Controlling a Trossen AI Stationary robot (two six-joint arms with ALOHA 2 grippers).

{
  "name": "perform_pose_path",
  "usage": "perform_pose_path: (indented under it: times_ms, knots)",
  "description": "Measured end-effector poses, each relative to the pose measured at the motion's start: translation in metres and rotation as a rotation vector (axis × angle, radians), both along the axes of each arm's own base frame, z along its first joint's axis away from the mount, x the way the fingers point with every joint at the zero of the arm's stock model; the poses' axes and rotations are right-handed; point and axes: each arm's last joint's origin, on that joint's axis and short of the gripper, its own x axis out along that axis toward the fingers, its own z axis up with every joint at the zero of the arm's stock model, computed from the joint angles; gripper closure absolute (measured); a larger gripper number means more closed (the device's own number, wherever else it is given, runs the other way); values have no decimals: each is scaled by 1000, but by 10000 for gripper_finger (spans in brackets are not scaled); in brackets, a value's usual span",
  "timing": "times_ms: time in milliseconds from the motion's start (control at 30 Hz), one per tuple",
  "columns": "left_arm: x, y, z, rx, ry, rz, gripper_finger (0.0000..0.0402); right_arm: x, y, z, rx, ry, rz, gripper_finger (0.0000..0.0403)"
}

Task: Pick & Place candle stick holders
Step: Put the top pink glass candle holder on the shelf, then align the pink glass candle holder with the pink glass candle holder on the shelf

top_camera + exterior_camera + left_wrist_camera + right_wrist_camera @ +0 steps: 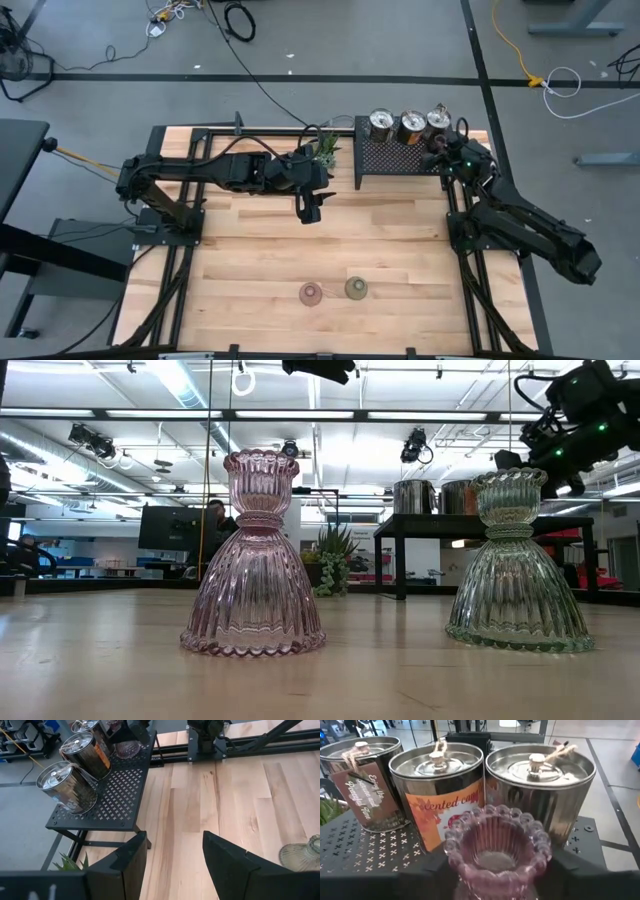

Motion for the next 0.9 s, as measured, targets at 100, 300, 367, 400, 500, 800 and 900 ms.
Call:
perform_pose_path:
  times_ms: [100, 300, 367, 400, 500, 800, 900]
  knots:
    - [0, 0, 0, 0, 0, 0, 207, 0, 0, -2, 14, 9, -1, 152]
    - [0, 0, 0, 0, 0, 0, 207, -3, 3, 2, -9, -21, -3, 125]
    - [0, 0, 0, 0, 0, 0, 207, -5, 5, 5, -27, -39, -3, 127]
    - [0, 0, 0, -1, 0, 0, 207, -6, 7, 6, -34, -46, -3, 129]
    - [0, 0, 0, -1, 0, 1, 207, -9, 11, 9, -51, -67, 7, 135]
    - [0, 0, 0, -3, 0, -2, 207, -18, 27, 30, -105, -140, 100, 142]
    - [1, -2, 0, -40, 0, -47, 207, -22, 35, 48, -115, -160, 132, 142]
